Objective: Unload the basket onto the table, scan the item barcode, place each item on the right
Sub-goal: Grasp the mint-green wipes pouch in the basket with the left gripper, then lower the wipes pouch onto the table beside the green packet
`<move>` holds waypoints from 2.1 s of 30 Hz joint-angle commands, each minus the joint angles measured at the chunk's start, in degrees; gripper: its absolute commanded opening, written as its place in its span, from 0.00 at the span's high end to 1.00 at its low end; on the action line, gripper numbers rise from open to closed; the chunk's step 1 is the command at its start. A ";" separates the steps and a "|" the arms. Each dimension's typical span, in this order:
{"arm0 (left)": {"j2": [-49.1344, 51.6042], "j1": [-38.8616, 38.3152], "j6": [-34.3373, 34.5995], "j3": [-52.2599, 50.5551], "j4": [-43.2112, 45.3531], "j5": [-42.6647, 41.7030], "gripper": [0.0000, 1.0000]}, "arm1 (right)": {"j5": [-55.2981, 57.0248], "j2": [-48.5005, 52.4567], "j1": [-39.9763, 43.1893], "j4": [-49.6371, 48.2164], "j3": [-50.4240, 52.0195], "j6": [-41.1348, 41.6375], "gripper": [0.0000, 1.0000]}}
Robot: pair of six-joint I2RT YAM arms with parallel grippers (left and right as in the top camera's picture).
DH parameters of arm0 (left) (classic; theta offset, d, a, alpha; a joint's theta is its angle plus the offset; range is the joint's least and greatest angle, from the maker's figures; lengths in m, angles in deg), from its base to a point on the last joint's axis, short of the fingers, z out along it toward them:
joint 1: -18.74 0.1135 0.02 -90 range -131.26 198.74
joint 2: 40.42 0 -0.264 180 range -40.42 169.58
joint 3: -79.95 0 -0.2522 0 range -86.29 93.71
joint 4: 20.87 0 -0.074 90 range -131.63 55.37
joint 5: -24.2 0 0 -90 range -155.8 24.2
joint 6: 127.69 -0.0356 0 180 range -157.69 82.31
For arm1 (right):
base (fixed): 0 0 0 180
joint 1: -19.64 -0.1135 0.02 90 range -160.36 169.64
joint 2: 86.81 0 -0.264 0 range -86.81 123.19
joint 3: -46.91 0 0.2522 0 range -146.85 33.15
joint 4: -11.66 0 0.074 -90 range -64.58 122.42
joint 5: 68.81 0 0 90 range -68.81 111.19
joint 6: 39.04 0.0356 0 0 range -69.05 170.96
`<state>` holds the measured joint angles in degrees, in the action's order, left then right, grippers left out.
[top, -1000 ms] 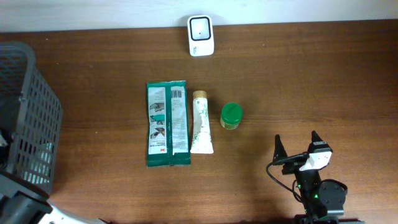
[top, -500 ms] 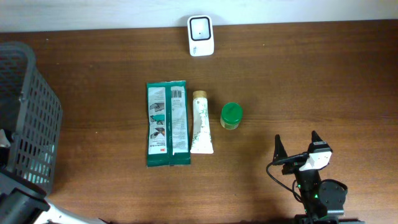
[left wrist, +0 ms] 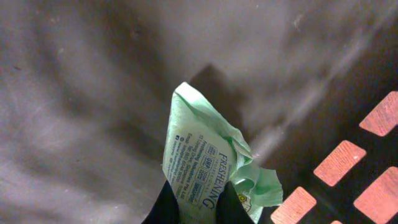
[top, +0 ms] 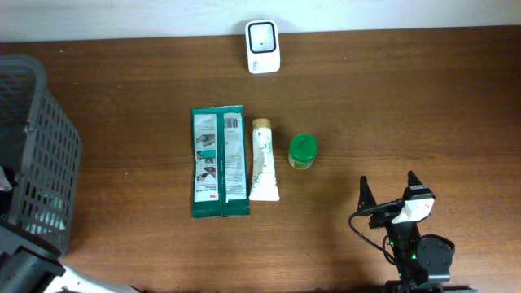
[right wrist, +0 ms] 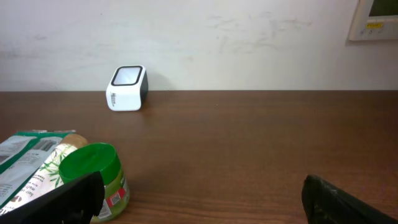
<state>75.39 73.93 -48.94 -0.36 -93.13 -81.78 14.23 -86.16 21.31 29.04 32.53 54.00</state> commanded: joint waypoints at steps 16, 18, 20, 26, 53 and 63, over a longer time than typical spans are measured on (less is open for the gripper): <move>0.20 -7.04 11.93 75.38 -37.24 -23.15 1.00 | -0.31 -0.28 -0.15 0.26 0.31 0.37 0.02; -1.88 -13.92 13.92 80.59 -37.40 -23.67 1.00 | -0.28 -0.28 -0.15 0.26 0.31 0.37 0.02; -3.50 -21.62 13.92 82.62 -37.44 -22.36 1.00 | -0.28 -0.28 -0.15 0.26 0.31 0.37 0.02; -3.63 -46.25 15.39 77.33 -38.21 -4.55 1.00 | -0.31 -0.28 -0.15 0.26 0.31 0.37 0.02; -3.37 -63.30 34.60 -6.25 4.63 25.90 0.79 | -0.31 -0.28 -0.15 0.26 0.31 0.37 0.02; -9.35 -62.10 33.20 0.96 2.84 26.32 0.43 | -0.31 -0.28 -0.15 0.26 0.31 0.37 0.01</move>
<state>72.09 10.79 -14.71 -4.66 -89.28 -56.26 14.23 -86.12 21.31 29.04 32.53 54.00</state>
